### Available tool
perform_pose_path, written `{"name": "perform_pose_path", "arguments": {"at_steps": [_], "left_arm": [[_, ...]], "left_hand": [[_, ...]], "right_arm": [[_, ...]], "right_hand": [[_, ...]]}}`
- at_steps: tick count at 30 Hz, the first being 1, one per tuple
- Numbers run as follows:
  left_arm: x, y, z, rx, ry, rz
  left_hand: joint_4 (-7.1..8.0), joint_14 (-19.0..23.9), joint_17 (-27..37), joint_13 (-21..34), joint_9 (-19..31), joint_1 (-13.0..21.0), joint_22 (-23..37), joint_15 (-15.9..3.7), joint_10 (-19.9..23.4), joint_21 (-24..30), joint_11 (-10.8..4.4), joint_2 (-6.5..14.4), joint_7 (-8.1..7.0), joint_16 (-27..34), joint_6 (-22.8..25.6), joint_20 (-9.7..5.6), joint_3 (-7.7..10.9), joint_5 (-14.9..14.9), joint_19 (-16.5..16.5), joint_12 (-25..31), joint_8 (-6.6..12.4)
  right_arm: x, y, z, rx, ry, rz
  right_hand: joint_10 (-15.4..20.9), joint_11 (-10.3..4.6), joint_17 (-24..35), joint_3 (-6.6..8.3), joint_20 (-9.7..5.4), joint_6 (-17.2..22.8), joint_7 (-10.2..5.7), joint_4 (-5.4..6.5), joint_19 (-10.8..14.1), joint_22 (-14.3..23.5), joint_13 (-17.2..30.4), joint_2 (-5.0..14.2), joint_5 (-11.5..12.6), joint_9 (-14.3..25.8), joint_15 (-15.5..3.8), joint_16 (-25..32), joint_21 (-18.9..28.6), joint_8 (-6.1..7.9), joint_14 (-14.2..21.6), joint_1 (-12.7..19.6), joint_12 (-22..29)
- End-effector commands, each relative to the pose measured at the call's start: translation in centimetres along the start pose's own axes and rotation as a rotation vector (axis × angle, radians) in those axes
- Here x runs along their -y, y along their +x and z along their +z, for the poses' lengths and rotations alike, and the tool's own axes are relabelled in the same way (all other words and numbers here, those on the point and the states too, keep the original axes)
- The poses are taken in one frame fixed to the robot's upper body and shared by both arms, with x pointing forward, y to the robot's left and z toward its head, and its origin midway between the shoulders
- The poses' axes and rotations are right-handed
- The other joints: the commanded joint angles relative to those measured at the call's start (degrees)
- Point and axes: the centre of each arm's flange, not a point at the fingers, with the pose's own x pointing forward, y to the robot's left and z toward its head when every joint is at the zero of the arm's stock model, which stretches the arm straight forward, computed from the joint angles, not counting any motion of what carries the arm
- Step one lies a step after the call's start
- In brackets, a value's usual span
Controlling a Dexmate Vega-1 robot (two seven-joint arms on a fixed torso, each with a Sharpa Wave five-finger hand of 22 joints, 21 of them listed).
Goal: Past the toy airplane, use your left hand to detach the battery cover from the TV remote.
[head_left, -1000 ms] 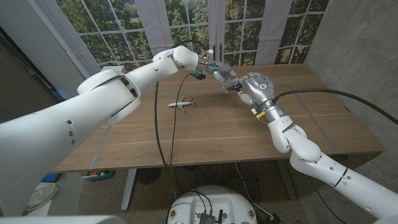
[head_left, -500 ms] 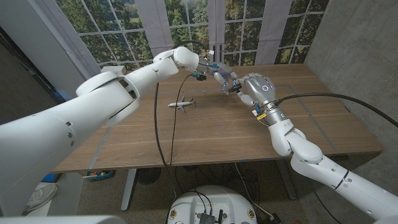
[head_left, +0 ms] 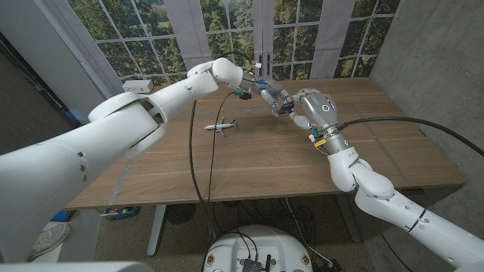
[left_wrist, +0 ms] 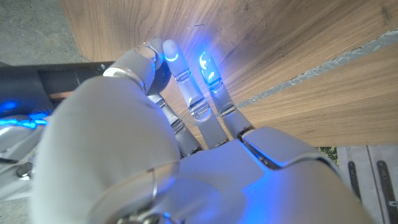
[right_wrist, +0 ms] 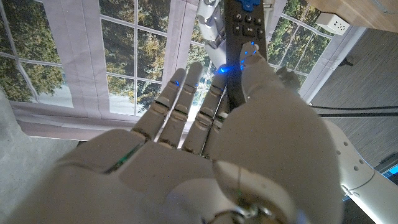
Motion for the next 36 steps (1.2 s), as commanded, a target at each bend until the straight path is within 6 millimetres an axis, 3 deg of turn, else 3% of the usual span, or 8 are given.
{"name": "perform_pose_path", "arguments": {"at_steps": [1, 14, 19, 27, 29, 31, 33, 36], "left_arm": [[0.52, -0.16, 0.36, -0.015, -0.003, -0.004], [0.71, -0.46, 0.47, -0.015, 0.000, 0.006], [0.65, -0.50, 0.62, -0.009, 0.002, 0.007], [0.59, -0.51, 0.74, -0.004, -0.002, 0.015], [0.58, -0.51, 0.78, -0.004, -0.002, 0.017], [0.56, -0.51, 0.79, -0.005, -0.005, 0.019], [0.55, -0.52, 0.80, -0.006, -0.005, 0.020], [0.49, -0.54, 0.80, -0.008, -0.005, 0.022]], "left_hand": [[0.90, 0.13, 0.35, 21.57, 0.41, 0.00, -0.23, -1.26, 21.75, 0.60, 10.53, 0.64, 15.14, -0.26, 14.74, -3.06, 1.29, 0.35, -0.49, 0.01, -0.19], [0.92, 0.24, 0.66, 21.55, 0.58, -0.05, -1.12, -1.26, 21.97, 1.54, 10.49, 0.61, 15.09, -0.52, 14.85, -3.13, 1.48, 0.40, -0.84, -0.48, -0.60], [0.91, 0.30, 0.79, 21.85, 0.74, -0.07, -1.45, -1.27, 21.94, 1.89, 10.65, 0.55, 15.02, -0.58, 14.85, -3.20, 1.53, 0.40, -0.91, -0.51, -0.70], [0.91, 0.26, 1.02, 22.07, 1.44, -0.07, -2.03, -1.27, 21.92, 2.50, 10.63, 0.50, 14.96, -0.77, 14.74, -3.19, 1.62, 0.39, -1.19, -0.76, -0.70], [0.92, 0.25, 1.06, 22.09, 1.39, -0.07, -2.14, -1.26, 22.05, 2.61, 10.58, 0.51, 14.99, -0.81, 14.78, -3.18, 1.65, 0.41, -1.26, -0.77, -0.78], [0.93, 0.25, 1.09, 22.19, 1.49, -0.09, -2.27, -1.26, 22.07, 2.74, 10.59, 0.50, 14.94, -0.86, 14.75, -3.16, 1.68, 0.42, -1.28, -0.77, -0.81], [0.93, 0.22, 1.15, 21.98, 1.50, -0.11, -2.46, -1.27, 22.13, 2.93, 10.49, 0.48, 14.90, -0.94, 14.72, -3.25, 1.72, 0.44, -1.36, -1.00, -0.93], [0.93, 0.24, 1.22, 22.14, 1.62, -0.13, -2.68, -1.26, 22.29, 3.17, 10.44, 0.48, 14.90, -1.00, 14.70, -3.17, 1.76, 0.45, -1.43, -0.99, -1.00]], "right_arm": [[0.34, -0.41, -0.22, 0.005, 0.050, -0.033], [0.29, -0.39, -0.33, 0.002, 0.044, -0.053], [0.30, -0.48, -0.32, 0.006, 0.029, -0.062], [0.36, -0.52, -0.47, -0.007, 0.019, -0.049], [0.31, -0.50, -0.55, -0.014, 0.013, -0.033], [0.27, -0.49, -0.63, -0.019, 0.010, -0.023], [0.23, -0.50, -0.68, -0.025, -0.003, -0.003], [0.20, -0.53, -0.82, -0.032, -0.010, 0.020]], "right_hand": [[0.85, -0.03, 0.70, -0.20, 0.13, 7.31, -1.80, 0.16, -0.13, 0.10, 0.87, -0.26, 0.57, 2.89, -10.13, 0.22, 0.46, 1.20, 0.68, 1.46, 0.86], [1.72, -0.06, 3.01, -0.64, 0.44, 3.70, -1.63, 1.14, -0.75, 0.22, 5.89, -1.00, 0.52, 7.51, -9.63, -0.87, 1.13, 5.19, 1.82, 3.56, 3.80], [-0.15, -0.25, 2.88, -0.70, 0.52, 2.16, -2.45, 1.65, -0.73, 0.24, 7.71, -1.00, 0.57, 10.13, -9.48, -2.73, 1.54, 7.56, 1.98, 2.79, 3.86], [-3.23, -0.10, 3.07, -0.75, 0.71, 0.79, -2.39, 2.00, -1.03, 0.25, 8.95, -1.03, 0.46, 12.27, -9.53, -4.17, 1.85, 9.75, 2.53, 1.75, 2.97], [-4.67, -0.07, 3.23, -0.75, 0.93, -0.89, -2.54, 2.07, -1.33, 0.28, 9.41, -0.92, 0.36, 12.40, -9.56, -4.72, 1.93, 9.73, 2.55, 1.41, 2.51], [-8.32, -0.16, 3.46, -1.13, 1.53, -5.01, -2.82, 2.72, -1.82, 0.35, 10.65, -1.07, 0.20, 10.91, -9.57, -6.61, 2.27, 8.34, 1.85, -0.80, 1.40], [-9.80, -0.14, 3.34, -1.59, 1.88, -5.82, -2.68, 3.29, -2.12, 0.28, 11.18, -1.43, 0.16, 10.41, -9.03, -7.82, 2.33, 8.20, 1.06, -2.70, 0.94], [-13.07, 0.03, 3.52, -2.48, 2.76, -9.49, -2.71, 4.10, -2.96, 0.15, 12.01, -2.33, 0.24, 9.30, -8.57, -9.22, 2.24, 6.59, -0.01, -6.02, -0.20]]}}
